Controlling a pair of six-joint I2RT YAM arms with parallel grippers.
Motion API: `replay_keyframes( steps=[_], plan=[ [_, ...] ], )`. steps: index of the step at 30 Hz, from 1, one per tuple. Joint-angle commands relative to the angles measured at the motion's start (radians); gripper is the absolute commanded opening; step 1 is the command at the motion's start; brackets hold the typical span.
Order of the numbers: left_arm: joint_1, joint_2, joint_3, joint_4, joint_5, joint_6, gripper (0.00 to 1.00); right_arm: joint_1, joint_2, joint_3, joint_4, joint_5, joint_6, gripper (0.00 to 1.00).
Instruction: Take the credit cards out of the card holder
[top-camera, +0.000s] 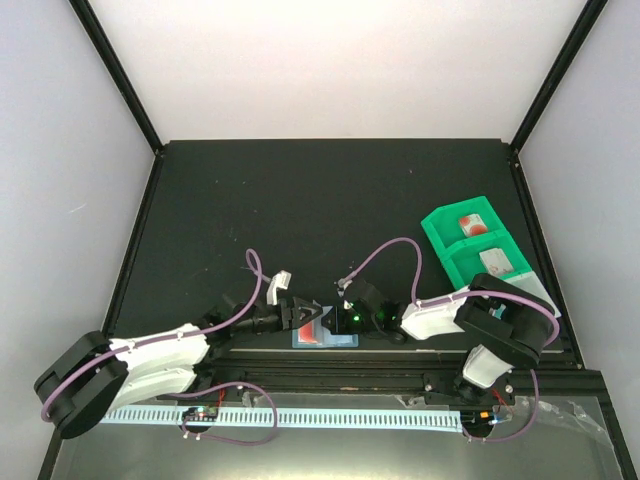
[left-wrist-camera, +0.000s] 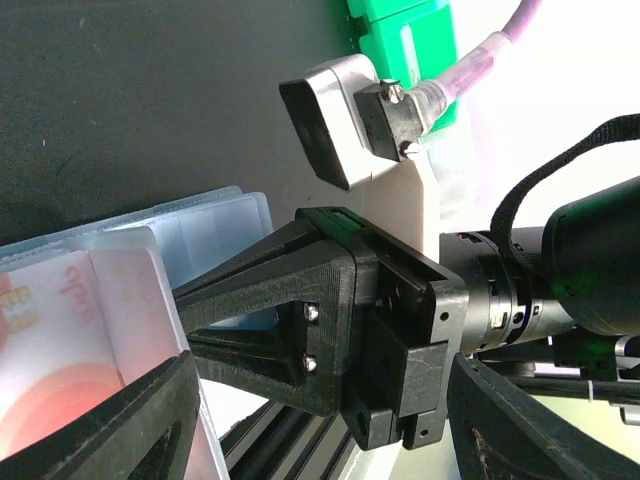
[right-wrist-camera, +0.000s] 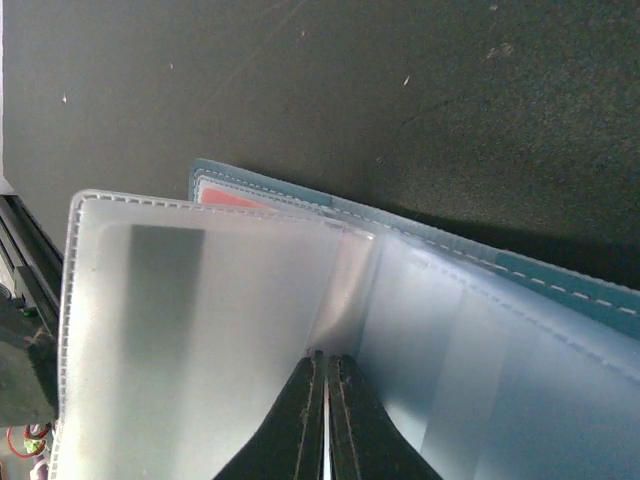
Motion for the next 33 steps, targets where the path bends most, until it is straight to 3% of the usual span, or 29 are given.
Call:
replay_keyframes(
  steps=[1,6,14,33],
  plan=[
    [-0.01,0.035,0.004,0.079,-0.021,-0.002,0.7,-0.001,0.007,-0.018,-0.027,0.062,-0.015,0.05],
    [-0.014,0.023,-0.012,0.11,-0.035,-0.017,0.69,-0.002,-0.029,-0.045,-0.022,0.074,-0.007,0.06],
    [-0.026,0.062,-0.003,0.129,-0.052,-0.02,0.69,-0.002,-0.173,-0.068,-0.121,0.136,-0.032,0.2],
    [-0.122,0.258,0.125,0.245,-0.032,-0.033,0.68,-0.007,-0.488,-0.164,-0.392,0.296,-0.014,0.2]
  ],
)
